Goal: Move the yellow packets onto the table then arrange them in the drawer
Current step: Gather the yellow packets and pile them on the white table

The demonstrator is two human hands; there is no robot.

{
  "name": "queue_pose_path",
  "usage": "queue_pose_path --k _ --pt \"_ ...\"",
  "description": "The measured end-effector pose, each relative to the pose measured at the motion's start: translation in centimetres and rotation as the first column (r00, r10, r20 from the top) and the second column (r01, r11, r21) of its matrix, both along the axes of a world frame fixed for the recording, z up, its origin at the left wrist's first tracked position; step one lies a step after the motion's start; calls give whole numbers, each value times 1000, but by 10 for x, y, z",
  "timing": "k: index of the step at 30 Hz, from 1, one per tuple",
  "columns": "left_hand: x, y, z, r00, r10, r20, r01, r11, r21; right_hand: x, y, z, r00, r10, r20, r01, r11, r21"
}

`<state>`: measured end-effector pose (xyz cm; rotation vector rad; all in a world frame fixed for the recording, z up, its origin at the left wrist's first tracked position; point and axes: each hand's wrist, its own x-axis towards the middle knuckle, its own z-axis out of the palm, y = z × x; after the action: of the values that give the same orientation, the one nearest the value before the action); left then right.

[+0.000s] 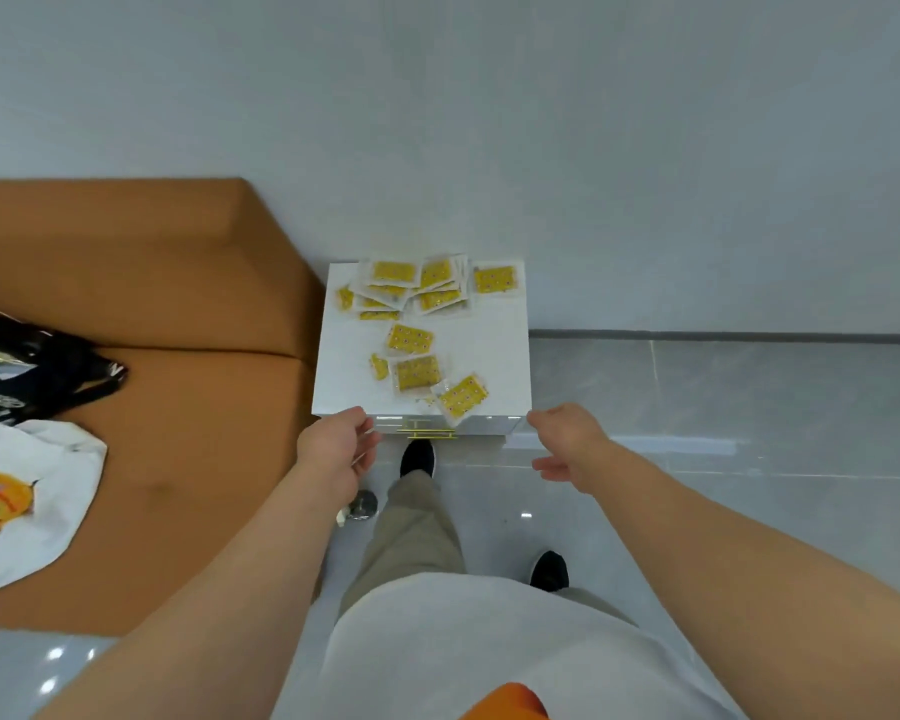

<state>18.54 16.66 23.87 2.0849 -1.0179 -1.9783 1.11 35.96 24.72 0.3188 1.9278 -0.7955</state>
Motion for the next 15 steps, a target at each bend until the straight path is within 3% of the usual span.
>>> queue_pose_path --k 8,15 --pt "-57 -135 -74 947 -256 192 237 964 120 -14 -120 -85 936 -277 217 232 950 208" --pt "-114 -205 -165 783 -549 293 522 836 171 -32 -186 -177 918 -315 239 239 924 299"
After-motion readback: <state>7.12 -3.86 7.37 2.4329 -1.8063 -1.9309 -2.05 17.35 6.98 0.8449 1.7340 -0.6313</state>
